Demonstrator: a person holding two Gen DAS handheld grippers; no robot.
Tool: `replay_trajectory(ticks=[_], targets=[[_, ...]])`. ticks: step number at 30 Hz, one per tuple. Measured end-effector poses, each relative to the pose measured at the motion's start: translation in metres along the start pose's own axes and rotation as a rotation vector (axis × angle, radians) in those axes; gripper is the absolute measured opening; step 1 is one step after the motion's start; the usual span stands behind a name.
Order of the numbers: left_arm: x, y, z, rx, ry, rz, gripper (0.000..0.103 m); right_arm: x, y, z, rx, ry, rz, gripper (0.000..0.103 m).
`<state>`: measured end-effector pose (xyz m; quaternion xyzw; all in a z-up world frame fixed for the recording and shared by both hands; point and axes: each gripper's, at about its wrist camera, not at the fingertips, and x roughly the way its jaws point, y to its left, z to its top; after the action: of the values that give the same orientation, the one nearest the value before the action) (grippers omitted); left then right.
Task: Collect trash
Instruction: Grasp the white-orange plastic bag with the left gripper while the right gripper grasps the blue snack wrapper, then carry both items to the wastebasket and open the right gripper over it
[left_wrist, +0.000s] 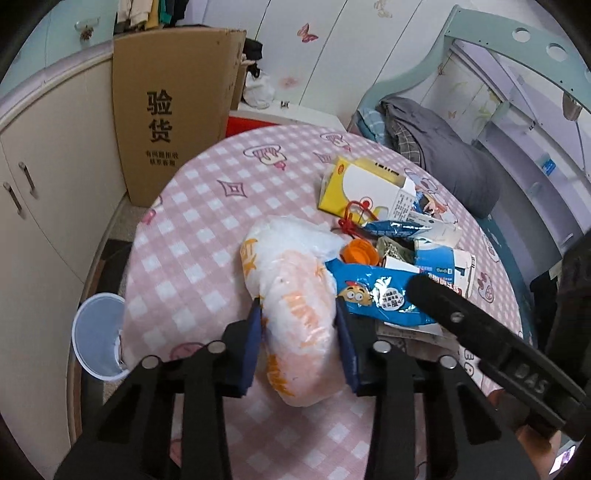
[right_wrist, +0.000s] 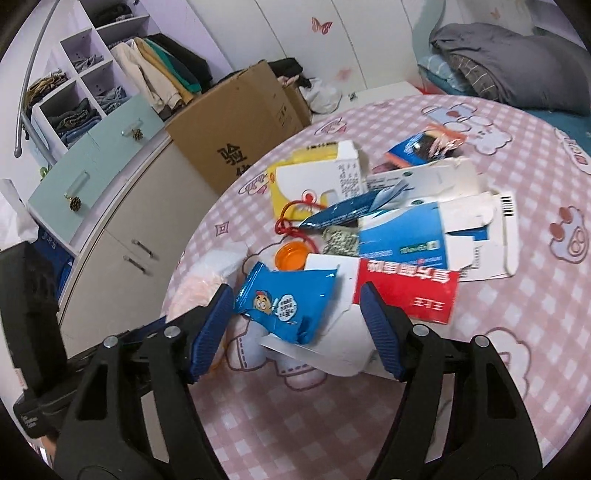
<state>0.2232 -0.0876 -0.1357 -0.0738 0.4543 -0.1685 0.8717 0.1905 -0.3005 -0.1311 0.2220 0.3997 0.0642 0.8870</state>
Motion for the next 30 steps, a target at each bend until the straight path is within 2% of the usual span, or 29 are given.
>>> replay_trajectory(ticks=[5,7,8,12,18,24,30], targets=[[-0.016,0.009,0.001,-0.009,-0.050,0.010,0.035,0.016,0.005,0.001,-0.009,0.024,-0.022,0.060],[-0.021,0.013,0.003,-0.009,-0.064,0.017,0.035,0.018,0.006,0.002,-0.012,0.027,-0.027,0.046],[-0.024,0.016,0.003,-0.012,-0.071,0.016,0.035,0.019,0.007,0.002,-0.011,0.033,-0.020,0.033],[-0.033,0.025,0.006,-0.026,-0.089,0.002,0.035,0.020,0.009,0.001,-0.032,0.021,-0.028,0.014],[-0.043,0.042,0.007,-0.049,-0.118,0.000,0.035,0.010,0.027,0.005,-0.073,-0.033,-0.024,0.005],[-0.056,0.073,0.010,-0.105,-0.152,0.016,0.035,0.001,0.064,0.012,-0.129,-0.083,-0.001,0.003],[-0.072,0.115,0.012,-0.174,-0.195,0.036,0.035,0.012,0.115,0.017,-0.213,-0.092,0.028,0.002]])
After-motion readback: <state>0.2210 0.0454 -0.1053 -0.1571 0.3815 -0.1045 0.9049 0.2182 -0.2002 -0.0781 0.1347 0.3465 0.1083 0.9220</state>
